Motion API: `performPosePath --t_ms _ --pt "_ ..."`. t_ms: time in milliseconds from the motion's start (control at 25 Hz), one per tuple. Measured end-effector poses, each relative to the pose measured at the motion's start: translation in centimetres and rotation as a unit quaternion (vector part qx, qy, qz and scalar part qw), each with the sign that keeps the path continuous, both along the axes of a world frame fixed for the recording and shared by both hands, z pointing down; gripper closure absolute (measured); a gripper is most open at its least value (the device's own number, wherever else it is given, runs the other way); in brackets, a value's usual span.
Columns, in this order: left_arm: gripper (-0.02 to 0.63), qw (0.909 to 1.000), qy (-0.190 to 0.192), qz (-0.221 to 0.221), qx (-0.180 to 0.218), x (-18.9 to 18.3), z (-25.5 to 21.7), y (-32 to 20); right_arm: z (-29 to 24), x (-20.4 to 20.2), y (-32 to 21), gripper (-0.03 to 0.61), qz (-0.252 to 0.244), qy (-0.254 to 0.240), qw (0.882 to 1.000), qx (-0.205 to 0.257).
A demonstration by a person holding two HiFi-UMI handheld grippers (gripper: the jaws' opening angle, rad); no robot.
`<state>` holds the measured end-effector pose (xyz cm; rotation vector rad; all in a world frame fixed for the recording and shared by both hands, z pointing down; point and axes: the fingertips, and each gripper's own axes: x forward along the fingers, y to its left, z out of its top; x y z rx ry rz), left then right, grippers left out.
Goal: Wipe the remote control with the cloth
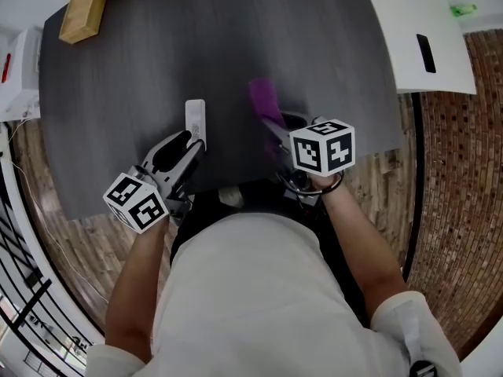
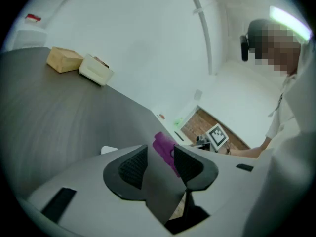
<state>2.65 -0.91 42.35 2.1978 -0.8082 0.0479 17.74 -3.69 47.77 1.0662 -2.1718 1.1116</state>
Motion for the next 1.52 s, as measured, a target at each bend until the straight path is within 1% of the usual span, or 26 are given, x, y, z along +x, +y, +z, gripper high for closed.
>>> performPosePath --t_ms 120,160,200,240,280,360,440,520,680,800,1000,1120,1200,1320,1400,1520 --pt "0.455 0.9989 0.040 -0.021 -0.010 0.2 -1.1 0.8 1.5 0.2 -0.2 0.491 -0.015 0.015 1.000 -0.001" --pt "0.473 0.9983 0.048 -0.028 -0.017 0.1 -1.2 1.3 2.0 0.3 -0.3 0.491 -0.020 0.023 1.000 0.001" --pt "0.522 0.9976 0.054 -0.036 -0.023 -0.1 -1.3 1.7 2.4 0.3 -0.4 0.491 -0.025 0.032 0.999 0.003" --pt "0.566 0.9969 0.058 -0.045 -0.028 -0.5 -1.3 2.1 2.7 0.2 -0.5 0.491 -0.028 0.042 0.999 0.007" --pt "0.585 0.9963 0.059 -0.054 -0.030 -1.0 -1.3 2.4 3.0 0.2 -0.8 0.491 -0.029 0.052 0.998 0.011" --pt "0.595 0.9953 0.057 -0.072 -0.031 -2.0 -1.3 2.8 3.5 0.1 -1.3 0.491 -0.029 0.077 0.996 0.021" --pt "0.601 0.9948 0.056 -0.079 -0.031 -2.5 -1.3 3.0 3.8 0.4 -1.7 0.491 -0.022 0.103 0.994 0.028" --pt "0.604 0.9954 0.057 -0.072 -0.028 -2.4 -1.3 3.0 4.0 0.7 -1.8 0.491 -0.009 0.119 0.992 0.028" --pt "0.611 0.9977 0.053 -0.038 -0.017 -1.5 -1.7 2.8 4.9 0.5 -0.7 0.491 0.007 0.130 0.991 0.013" --pt "0.611 0.9987 0.045 -0.021 -0.006 -1.7 -2.2 2.7 5.5 0.2 0.0 0.491 0.024 0.140 0.990 0.007" --pt "0.612 0.9993 0.031 -0.009 0.019 -4.1 -3.2 3.6 5.9 -0.3 0.7 0.491 0.052 0.156 0.986 0.009" --pt "0.612 0.9995 0.022 -0.007 0.023 -5.7 -3.2 4.8 6.8 -0.2 1.0 0.491 0.062 0.171 0.983 0.009" --pt "0.612 0.9994 0.026 -0.005 0.020 -6.6 -3.4 5.5 7.4 -0.4 1.2 0.491 0.063 0.182 0.981 0.012" --pt "0.612 0.9987 0.046 -0.007 0.022 -7.4 -4.0 6.2 7.4 -0.6 1.0 0.488 0.064 0.195 0.978 0.028" --pt "0.611 0.9979 0.059 -0.011 0.026 -8.0 -4.5 6.4 6.9 -1.0 0.9 0.459 0.070 0.191 0.978 0.041" --pt "0.611 0.9968 0.072 -0.008 0.033 -8.7 -5.4 6.5 5.3 -1.8 1.0 0.395 0.087 0.156 0.982 0.057"
